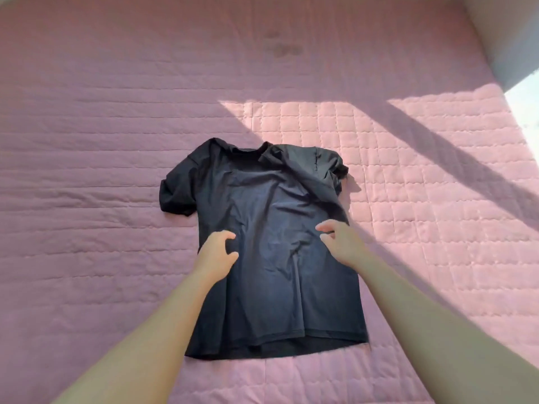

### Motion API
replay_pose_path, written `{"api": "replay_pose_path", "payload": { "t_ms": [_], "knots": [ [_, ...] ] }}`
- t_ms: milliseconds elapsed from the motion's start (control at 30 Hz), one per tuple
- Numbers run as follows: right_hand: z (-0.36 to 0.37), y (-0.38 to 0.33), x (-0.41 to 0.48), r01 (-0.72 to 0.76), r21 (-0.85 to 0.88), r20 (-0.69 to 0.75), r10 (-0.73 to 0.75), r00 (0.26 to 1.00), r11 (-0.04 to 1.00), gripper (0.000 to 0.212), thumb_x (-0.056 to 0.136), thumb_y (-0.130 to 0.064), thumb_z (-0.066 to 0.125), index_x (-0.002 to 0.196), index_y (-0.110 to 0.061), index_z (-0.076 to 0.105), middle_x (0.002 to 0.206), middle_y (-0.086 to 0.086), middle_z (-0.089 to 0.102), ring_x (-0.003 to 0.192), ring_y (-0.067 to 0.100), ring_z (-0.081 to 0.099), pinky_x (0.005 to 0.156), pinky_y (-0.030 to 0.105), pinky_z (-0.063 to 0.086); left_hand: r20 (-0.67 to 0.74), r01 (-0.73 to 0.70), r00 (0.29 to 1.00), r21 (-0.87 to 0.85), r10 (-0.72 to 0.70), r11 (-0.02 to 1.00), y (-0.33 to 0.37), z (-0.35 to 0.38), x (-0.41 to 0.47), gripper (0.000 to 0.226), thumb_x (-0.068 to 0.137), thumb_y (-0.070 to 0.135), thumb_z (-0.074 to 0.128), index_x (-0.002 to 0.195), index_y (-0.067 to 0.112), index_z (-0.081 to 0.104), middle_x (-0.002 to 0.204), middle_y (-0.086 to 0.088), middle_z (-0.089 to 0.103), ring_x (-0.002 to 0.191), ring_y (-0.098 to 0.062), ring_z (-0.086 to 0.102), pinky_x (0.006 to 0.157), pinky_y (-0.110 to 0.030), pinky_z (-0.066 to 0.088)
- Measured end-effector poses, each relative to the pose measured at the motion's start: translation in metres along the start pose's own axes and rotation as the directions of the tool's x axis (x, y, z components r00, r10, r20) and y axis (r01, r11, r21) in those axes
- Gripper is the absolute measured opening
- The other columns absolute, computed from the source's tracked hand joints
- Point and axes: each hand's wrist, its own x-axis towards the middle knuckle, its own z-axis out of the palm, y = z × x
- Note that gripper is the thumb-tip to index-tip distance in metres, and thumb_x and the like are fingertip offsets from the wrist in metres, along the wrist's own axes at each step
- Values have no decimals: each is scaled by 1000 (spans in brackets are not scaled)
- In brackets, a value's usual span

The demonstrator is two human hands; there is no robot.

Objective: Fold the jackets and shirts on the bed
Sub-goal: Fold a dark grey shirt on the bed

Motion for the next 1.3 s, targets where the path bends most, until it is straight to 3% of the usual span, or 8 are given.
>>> {"api": "replay_pose_path", "payload": {
  "t_ms": [133,300,533,700,900,967,1067,1300],
  "knots": [
    [54,59,-34,-55,-86,155,68,986,995,31,90,-14,60,121,-16,60,124,2,59,110,14,55,91,19,36,168,25,984,195,-59,981,-57,54,-41,49,84,16,69,129,24,52,136,3,48,123,-21,47,101,-37,41],
    [111,129,-77,-51,-284,287,136,948,958,52,79,-22,71,126,-26,50,126,-5,46,117,17,46,97,33,42,215,62,963,417,-165,907,-118,103,-85,67,76,19,73,135,30,44,135,6,40,117,-19,46,92,-32,44],
    [144,169,-94,116,-513,127,-59,990,851,51,75,-15,67,123,-25,52,122,-3,46,113,22,46,87,37,37,48,-70,997,524,53,849,-156,125,-98,64,69,10,78,126,24,51,117,-5,46,102,-28,47,79,-39,48],
    [148,187,-90,225,-661,35,-270,962,716,56,54,7,67,105,-15,62,102,4,56,89,30,57,74,40,45,32,-78,997,591,73,803,-167,120,-91,54,70,8,75,118,21,53,107,-7,51,92,-31,50,65,-39,44],
    [150,195,-89,119,-808,8,-192,981,578,58,54,15,67,103,-16,58,95,9,53,81,32,49,56,35,33,0,-77,995,617,97,784,-188,120,-94,44,63,-16,65,96,11,53,86,-10,50,76,-34,49,52,-39,38],
    [146,195,-90,59,-795,-22,-126,992,603,43,64,12,63,97,-14,58,92,9,52,83,32,48,56,34,28,-110,6,993,476,53,879,-193,119,-98,38,67,-17,57,91,11,50,89,-8,47,77,-32,46,56,-41,40],
    [134,205,-89,-58,-668,-120,-30,992,742,27,74,11,49,89,-11,55,89,10,53,85,32,45,58,35,26,-262,126,963,237,-61,963,-199,113,-105,26,77,-12,54,89,11,52,97,-4,45,78,-28,46,61,-38,37],
    [97,229,-119,-216,-359,-415,51,908,908,34,66,18,47,75,-14,49,80,4,45,87,29,40,57,35,30,-388,95,921,243,7,965,-215,98,-138,39,63,-24,48,82,10,50,90,-7,42,70,-30,44,53,-39,36]
  ]
}}
